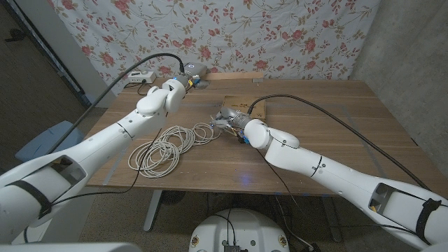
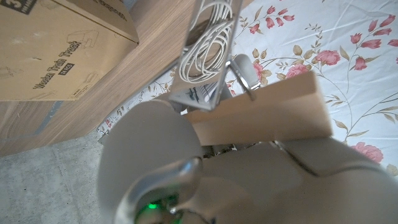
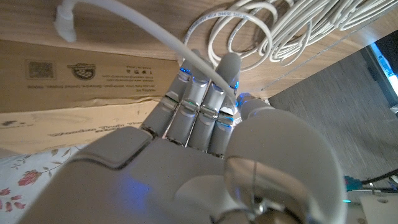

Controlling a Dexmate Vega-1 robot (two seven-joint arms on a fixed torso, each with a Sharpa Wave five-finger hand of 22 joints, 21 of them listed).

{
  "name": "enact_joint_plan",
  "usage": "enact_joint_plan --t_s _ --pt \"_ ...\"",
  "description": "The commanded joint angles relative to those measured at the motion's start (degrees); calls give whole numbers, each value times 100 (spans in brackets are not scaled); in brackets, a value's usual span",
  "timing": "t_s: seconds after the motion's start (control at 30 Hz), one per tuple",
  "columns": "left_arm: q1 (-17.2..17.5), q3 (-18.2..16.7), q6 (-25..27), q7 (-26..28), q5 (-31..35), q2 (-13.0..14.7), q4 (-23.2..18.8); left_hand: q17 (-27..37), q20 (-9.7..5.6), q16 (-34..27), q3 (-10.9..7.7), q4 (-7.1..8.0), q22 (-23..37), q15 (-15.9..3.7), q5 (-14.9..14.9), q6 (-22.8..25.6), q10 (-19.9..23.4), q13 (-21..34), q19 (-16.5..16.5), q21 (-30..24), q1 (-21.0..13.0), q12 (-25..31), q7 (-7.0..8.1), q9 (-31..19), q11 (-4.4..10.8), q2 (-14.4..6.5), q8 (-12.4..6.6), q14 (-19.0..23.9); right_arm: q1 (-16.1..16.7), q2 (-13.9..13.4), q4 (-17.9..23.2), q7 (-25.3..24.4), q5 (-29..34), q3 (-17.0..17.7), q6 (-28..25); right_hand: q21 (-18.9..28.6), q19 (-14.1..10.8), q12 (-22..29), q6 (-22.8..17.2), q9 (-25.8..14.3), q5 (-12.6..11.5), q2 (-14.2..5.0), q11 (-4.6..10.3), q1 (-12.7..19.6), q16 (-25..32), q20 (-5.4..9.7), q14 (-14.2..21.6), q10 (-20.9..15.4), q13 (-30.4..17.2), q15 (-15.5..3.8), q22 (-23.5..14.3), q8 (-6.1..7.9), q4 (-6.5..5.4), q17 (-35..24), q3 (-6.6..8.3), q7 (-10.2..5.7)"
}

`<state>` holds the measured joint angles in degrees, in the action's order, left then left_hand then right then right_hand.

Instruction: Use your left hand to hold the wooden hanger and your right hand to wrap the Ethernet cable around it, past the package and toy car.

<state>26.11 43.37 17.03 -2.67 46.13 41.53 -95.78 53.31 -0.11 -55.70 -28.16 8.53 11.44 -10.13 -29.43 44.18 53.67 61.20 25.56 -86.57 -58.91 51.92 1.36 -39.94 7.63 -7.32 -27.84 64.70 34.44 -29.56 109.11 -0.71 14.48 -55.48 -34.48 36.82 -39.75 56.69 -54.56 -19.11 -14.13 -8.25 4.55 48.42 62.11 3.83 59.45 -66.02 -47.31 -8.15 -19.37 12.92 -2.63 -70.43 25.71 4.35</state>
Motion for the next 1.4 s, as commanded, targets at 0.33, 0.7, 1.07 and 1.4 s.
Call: enact_joint_plan --t_s 0.33,0.7,1.07,1.4 --pt "-218 152 -96 -12 1 -143 149 25 17 4 5 -2 24 12 -55 83 65 43 -12 -3 -12 8 -17 -59 -7 -36 -34 0 752 -595 663 -1194 296 867 -124 526 158 1043 -138 -525 21 -221 288 472 534 152 -52 334 -1691 -394 -188 173 -236 -81 39 -31" --pt "-303 261 -134 -81 105 -251 87 25 12 -8 4 17 37 14 -76 109 63 92 -16 18 3 24 4 -70 -5 -21 -46 7 1304 -864 876 -2042 551 1490 408 723 256 1359 -204 -773 16 -170 285 472 803 226 -170 390 -2236 -397 -247 337 -298 -88 -29 -101" --pt "-323 302 -130 -226 270 -266 -101 2 -11 47 3 75 31 40 -122 150 -2 184 -89 133 72 40 119 -105 -11 47 -83 -115 1715 -886 1079 -2678 868 1994 423 826 323 1511 -205 -905 10 -162 291 472 935 270 -255 452 -2338 -398 -269 413 -333 -84 -57 -139" --pt "-271 291 -112 -315 329 -286 -208 -87 -15 101 14 76 29 67 -151 175 4 168 -103 172 93 18 157 -118 -40 57 -103 -150 1963 -910 1171 -3015 969 2435 455 908 352 1622 -201 -1004 0 -156 302 482 1033 300 -294 494 -2353 -403 -279 473 -351 -84 -72 -160"
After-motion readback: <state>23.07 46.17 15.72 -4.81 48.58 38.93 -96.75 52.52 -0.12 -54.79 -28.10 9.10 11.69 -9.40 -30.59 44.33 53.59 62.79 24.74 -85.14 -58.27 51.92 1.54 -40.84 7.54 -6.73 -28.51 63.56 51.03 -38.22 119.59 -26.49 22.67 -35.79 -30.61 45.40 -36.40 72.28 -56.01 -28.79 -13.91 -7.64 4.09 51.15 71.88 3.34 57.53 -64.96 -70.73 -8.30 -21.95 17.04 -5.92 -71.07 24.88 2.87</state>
